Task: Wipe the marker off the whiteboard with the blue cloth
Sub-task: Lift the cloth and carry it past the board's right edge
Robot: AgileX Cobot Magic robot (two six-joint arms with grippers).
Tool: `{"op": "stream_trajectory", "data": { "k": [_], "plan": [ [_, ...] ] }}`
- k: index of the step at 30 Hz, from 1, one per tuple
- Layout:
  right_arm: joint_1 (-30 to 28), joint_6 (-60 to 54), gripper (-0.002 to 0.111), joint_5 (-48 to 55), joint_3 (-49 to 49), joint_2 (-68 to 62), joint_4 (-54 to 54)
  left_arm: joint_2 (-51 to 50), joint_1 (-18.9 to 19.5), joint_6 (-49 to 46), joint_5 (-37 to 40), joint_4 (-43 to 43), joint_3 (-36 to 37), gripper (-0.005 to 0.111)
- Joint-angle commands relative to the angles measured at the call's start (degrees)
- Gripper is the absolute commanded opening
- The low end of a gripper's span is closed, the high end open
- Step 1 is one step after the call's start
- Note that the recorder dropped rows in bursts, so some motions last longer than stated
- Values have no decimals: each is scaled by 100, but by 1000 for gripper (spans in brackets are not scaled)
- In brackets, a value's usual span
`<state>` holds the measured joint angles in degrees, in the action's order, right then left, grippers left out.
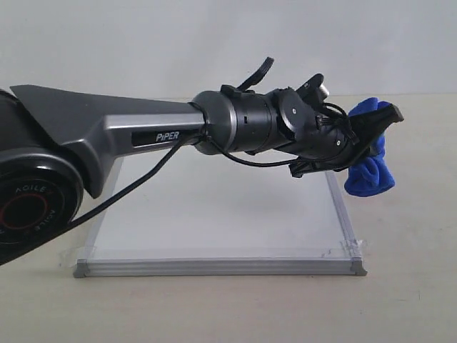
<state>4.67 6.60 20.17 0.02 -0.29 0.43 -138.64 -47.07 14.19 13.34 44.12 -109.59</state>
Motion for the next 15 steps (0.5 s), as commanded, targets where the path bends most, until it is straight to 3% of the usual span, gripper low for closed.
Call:
{"op": "stream_trajectory", "data": {
  "k": [1, 15],
  "plan": [
    [-15, -14, 0, -25, -2, 29, 18, 22, -94, 495, -466, 63, 307, 4],
    [-15, -14, 0, -64, -2, 29, 18, 22, -428, 1375, -1334, 257, 622, 4]
  ]
}}
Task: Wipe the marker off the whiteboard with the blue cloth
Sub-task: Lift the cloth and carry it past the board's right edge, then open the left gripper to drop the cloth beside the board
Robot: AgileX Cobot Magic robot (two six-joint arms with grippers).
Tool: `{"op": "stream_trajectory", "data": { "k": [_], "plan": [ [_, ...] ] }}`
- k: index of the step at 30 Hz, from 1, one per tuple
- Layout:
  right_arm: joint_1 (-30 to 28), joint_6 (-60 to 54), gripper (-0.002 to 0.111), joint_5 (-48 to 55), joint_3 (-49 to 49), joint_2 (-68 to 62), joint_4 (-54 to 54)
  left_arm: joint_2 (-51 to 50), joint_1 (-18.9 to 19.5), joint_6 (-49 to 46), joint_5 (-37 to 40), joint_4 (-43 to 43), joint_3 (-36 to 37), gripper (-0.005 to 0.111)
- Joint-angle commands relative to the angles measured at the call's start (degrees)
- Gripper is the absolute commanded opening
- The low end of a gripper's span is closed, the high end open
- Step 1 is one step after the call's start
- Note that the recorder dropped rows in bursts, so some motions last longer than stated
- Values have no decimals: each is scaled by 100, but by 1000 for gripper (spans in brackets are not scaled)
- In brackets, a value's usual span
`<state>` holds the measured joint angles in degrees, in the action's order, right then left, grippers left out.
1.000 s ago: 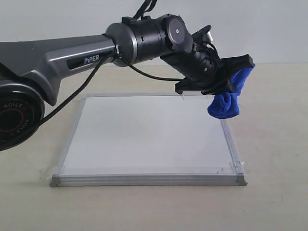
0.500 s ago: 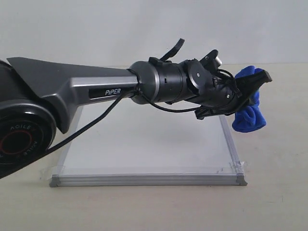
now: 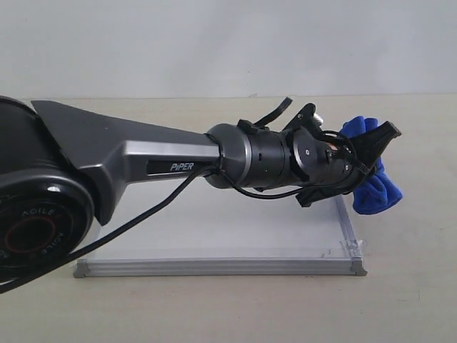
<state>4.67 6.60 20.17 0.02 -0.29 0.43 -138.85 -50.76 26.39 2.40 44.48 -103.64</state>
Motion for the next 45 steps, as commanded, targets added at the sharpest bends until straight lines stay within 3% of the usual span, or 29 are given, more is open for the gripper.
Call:
{"op": "stream_trajectory", "data": {
  "k": [1, 9, 29, 32, 39, 45],
  "plan": [
    [-15, -14, 0, -64, -2, 29, 18, 43, -60, 155, -240, 358, 27, 4],
    [-15, -14, 0, -64, -2, 29, 18, 43, -60, 211, -240, 448, 402, 4],
    [-15, -14, 0, -64, -2, 29, 18, 55, -47, -42, -240, 410, 401, 5],
    [-15, -14, 0, -64, -2, 29, 18, 55, -47, -42, -289, 410, 401, 17],
    [-15, -14, 0, -64, -2, 29, 18, 55, -47, -42, -289, 410, 401, 64],
    [-15, -14, 0, -41, -2, 29, 18, 74, -47, -42, -240, 410, 401, 73]
  ]
}}
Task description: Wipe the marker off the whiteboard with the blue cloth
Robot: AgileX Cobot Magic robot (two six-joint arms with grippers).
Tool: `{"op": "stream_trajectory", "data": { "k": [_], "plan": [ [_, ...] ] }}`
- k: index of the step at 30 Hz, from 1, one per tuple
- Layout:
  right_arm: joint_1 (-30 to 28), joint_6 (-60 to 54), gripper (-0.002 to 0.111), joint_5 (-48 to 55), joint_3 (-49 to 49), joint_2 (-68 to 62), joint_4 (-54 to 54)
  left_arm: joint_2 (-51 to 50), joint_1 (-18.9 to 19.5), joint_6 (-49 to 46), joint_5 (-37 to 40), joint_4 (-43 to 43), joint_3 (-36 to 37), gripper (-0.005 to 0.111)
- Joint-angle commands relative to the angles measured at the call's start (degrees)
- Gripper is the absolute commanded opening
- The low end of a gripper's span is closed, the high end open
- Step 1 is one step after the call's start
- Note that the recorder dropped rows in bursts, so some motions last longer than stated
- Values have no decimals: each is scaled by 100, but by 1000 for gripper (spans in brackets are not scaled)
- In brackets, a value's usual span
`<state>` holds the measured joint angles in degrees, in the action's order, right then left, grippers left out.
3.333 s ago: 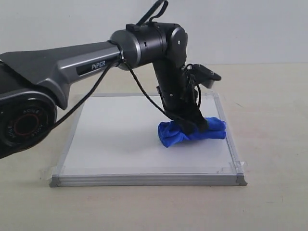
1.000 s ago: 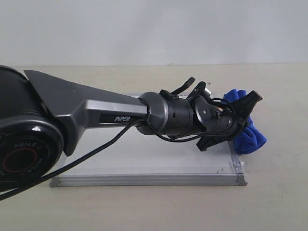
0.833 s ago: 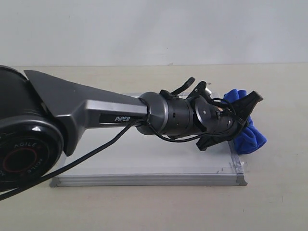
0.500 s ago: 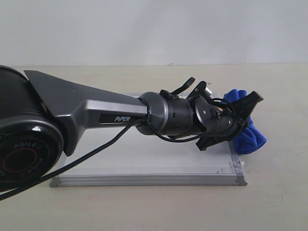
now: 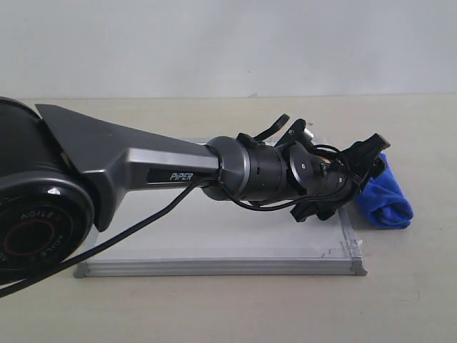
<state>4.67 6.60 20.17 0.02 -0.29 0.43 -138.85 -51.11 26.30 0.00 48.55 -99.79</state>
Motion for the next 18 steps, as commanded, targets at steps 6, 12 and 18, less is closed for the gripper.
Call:
{"op": "stream_trajectory", "data": {
  "k": [6, 12, 18],
  "plan": [
    [-15, -14, 0, -41, -2, 29, 18, 208, -11, -420, 0, 3, 16, 73],
    [-15, -14, 0, -41, -2, 29, 18, 399, -1, -936, 247, -14, 16, 72],
    [-15, -14, 0, -41, -2, 29, 18, 657, 187, -1394, 960, -725, 102, 51]
  ]
}}
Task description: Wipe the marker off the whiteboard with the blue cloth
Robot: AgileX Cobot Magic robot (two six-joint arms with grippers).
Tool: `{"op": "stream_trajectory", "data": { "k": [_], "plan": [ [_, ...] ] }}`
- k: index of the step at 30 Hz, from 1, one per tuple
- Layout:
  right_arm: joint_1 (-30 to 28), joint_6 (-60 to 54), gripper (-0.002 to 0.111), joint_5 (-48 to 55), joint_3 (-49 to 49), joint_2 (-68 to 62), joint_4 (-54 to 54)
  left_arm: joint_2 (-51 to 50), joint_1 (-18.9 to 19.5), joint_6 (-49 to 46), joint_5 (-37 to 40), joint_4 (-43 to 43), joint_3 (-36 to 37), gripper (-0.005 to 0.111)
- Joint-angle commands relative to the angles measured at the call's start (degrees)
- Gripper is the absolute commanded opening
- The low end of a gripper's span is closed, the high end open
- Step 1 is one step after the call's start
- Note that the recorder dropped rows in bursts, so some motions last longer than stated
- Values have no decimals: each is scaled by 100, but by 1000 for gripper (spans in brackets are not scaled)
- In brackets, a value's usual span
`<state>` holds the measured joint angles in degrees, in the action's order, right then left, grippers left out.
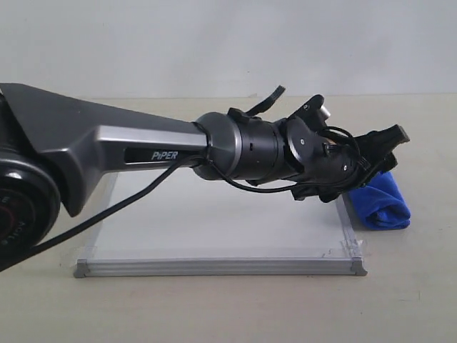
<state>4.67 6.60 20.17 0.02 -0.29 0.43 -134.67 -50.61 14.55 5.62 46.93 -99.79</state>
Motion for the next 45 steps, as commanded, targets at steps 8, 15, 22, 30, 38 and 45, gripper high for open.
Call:
{"op": "stream_trajectory", "data": {
  "k": [8, 15, 22, 30, 38, 45],
  "plan": [
    [-15, -14, 0, -41, -2, 29, 18, 1153, 447, -207, 464, -1022, 1188, 43],
    [-15, -14, 0, -41, -2, 29, 18, 2269, 475, -218, 152, -1996, 2737, 43],
    [-15, -14, 0, -41, -2, 29, 18, 3432, 475, -865, 26, -1998, 3953, 42],
    [-15, -14, 0, -41, -2, 29, 18, 4555, 475, -1085, -731, -1998, 5461, 5],
    [-15, -14, 0, -41, -2, 29, 18, 5578, 475, -1028, -1134, -1977, 6699, 5],
    [-15, -14, 0, -72, -2, 29, 18, 5973, 475, -1028, -916, -1977, 6843, 5]
  ]
}}
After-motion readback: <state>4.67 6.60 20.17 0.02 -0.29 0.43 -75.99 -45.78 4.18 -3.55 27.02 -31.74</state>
